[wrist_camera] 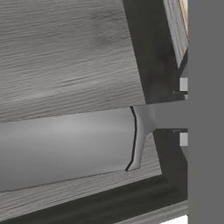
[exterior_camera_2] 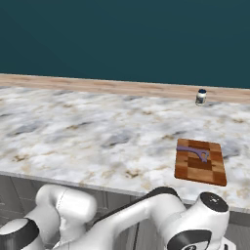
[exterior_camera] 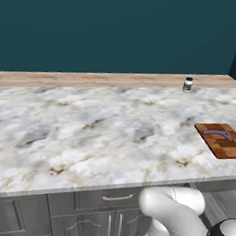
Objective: Open the drawer on the right and place the cutting tools on the cutting board.
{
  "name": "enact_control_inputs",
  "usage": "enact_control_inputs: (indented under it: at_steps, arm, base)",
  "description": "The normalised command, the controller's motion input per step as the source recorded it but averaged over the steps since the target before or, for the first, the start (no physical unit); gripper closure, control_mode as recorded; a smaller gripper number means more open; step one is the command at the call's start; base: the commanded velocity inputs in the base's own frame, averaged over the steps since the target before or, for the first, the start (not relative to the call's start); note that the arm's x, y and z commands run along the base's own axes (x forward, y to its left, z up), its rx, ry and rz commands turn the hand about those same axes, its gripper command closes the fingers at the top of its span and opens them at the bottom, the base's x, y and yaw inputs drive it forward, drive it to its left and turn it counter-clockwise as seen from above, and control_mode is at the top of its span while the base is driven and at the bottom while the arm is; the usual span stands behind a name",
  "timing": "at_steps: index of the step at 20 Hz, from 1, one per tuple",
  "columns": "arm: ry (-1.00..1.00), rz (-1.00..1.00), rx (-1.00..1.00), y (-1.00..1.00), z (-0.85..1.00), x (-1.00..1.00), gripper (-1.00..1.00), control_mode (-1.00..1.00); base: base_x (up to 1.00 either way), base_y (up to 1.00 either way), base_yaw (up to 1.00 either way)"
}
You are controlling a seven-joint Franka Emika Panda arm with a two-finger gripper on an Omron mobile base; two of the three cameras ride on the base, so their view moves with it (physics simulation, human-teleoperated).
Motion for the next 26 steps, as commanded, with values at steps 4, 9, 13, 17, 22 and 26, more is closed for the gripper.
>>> enact_control_inputs:
  at_steps: [4, 9, 13, 17, 22, 26]
  arm:
    - [-0.01, -0.09, -0.19, 0.97, 0.99, -0.01, 1.00, -1.00]
    - [0.00, -0.15, -0.22, 0.99, 0.92, 0.08, 1.00, -1.00]
    - [0.00, -0.18, -0.20, 0.84, 0.82, 0.41, 1.00, -1.00]
    - [0.06, -0.20, -0.15, 0.65, 0.75, 0.85, 1.00, -1.00]
    - [0.12, -0.21, -0.06, 0.38, 0.63, 0.98, 1.00, -1.00]
    - [0.12, -0.23, 0.00, 0.12, 0.33, 0.89, 1.00, -1.00]
  base:
    - [0.00, 0.00, 0.00]
    - [0.00, 0.00, 0.00]
    - [0.00, 0.00, 0.00]
    - [0.00, 0.00, 0.00]
    - [0.00, 0.00, 0.00]
    - [0.00, 0.00, 0.00]
